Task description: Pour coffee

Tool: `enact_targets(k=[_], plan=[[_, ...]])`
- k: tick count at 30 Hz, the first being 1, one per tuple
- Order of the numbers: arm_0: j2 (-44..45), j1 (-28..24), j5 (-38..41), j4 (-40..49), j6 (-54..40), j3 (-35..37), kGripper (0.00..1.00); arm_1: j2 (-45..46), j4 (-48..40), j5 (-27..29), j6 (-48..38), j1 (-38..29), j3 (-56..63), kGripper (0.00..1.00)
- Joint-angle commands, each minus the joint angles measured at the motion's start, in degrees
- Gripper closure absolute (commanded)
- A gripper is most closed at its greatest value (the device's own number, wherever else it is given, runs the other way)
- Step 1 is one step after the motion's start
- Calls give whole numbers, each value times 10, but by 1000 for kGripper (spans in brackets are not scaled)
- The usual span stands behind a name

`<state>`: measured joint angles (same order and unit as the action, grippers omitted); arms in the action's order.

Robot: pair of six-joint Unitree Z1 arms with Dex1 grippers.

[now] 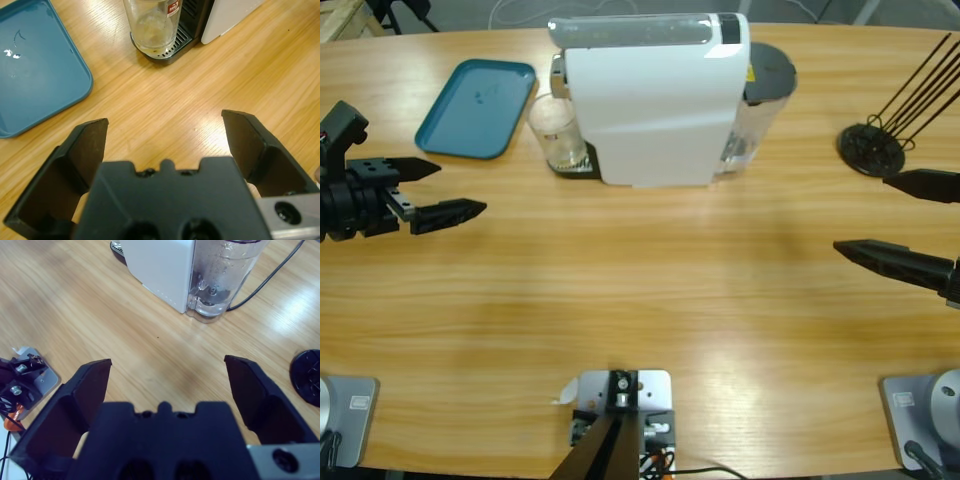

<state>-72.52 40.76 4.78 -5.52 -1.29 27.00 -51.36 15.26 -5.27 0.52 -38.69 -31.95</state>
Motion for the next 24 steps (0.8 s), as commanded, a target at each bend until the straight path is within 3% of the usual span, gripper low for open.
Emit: enact_targets(k=[1,24], plan=[[0,5,3,-9,-1,-22,0,9,-1,-4,-5,-7,19,0],[29,6,3,-12,-1,-27,0,9,-2,-3,-5,-7,21,0]])
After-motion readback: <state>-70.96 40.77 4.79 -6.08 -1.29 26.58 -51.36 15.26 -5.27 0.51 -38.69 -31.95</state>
